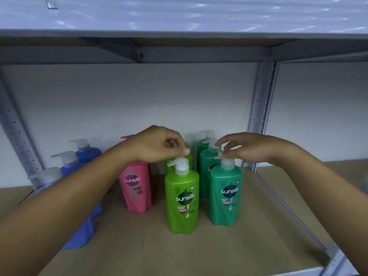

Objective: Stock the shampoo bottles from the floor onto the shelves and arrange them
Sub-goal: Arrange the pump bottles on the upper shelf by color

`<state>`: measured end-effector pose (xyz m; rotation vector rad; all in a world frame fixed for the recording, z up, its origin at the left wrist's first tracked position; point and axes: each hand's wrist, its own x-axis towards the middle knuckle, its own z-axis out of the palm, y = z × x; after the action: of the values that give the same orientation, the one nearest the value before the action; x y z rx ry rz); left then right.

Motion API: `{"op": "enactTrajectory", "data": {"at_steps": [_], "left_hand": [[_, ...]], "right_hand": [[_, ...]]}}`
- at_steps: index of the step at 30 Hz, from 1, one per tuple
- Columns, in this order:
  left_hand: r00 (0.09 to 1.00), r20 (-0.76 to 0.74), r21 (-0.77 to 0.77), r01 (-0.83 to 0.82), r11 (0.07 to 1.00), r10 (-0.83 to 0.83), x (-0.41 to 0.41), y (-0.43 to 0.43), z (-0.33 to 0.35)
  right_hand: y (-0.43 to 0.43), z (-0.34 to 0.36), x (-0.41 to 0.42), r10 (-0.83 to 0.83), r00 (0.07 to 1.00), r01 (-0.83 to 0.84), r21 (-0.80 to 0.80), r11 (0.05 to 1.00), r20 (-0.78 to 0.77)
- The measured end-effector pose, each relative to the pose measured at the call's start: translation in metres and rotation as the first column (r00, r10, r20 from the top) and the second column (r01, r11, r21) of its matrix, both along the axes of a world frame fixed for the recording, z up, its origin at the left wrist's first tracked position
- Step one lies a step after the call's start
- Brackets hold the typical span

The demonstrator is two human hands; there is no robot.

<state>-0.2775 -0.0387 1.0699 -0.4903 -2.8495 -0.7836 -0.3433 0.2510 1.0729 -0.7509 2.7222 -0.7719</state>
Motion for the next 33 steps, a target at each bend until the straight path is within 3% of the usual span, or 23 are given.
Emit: {"op": "enactTrajectory", "data": {"at_steps": [3,6,10,15,23,33], "left_hand": [[0.997,0.077,-0.167,0.009,0.986,0.004,0.014,0.008,-0.010],[0.994,0.111,-0.281,0.034,0.959,-0.002,0.017,0.013,-0.025],[0.996,0.085,-0.242,-0.003,0.970,0.024,0.013,0.014,-0.035],[0.994,0.106,-0.241,-0.004,0.971,0.031,0.013,0.014,-0.032],[0.994,0.098,-0.243,-0.031,0.970,0.057,0.014,0.019,-0.032],[0.992,0.068,-0.164,-0.091,0.982,0.104,0.034,0.018,-0.030]], "right_hand": [[0.004,-0.015,0.004,0.027,0.999,-0.030,0.077,0.997,0.034],[0.003,-0.031,0.004,0.008,0.997,-0.006,-0.027,1.000,0.080],[0.004,-0.042,0.002,0.027,0.999,-0.029,-0.078,0.997,-0.027],[0.001,-0.043,0.006,0.061,0.997,-0.066,-0.140,0.988,-0.040],[-0.001,-0.045,0.009,0.059,0.993,-0.069,-0.098,0.993,-0.107],[0.002,-0.042,0.023,0.084,0.948,-0.080,0.023,0.996,-0.306]]}}
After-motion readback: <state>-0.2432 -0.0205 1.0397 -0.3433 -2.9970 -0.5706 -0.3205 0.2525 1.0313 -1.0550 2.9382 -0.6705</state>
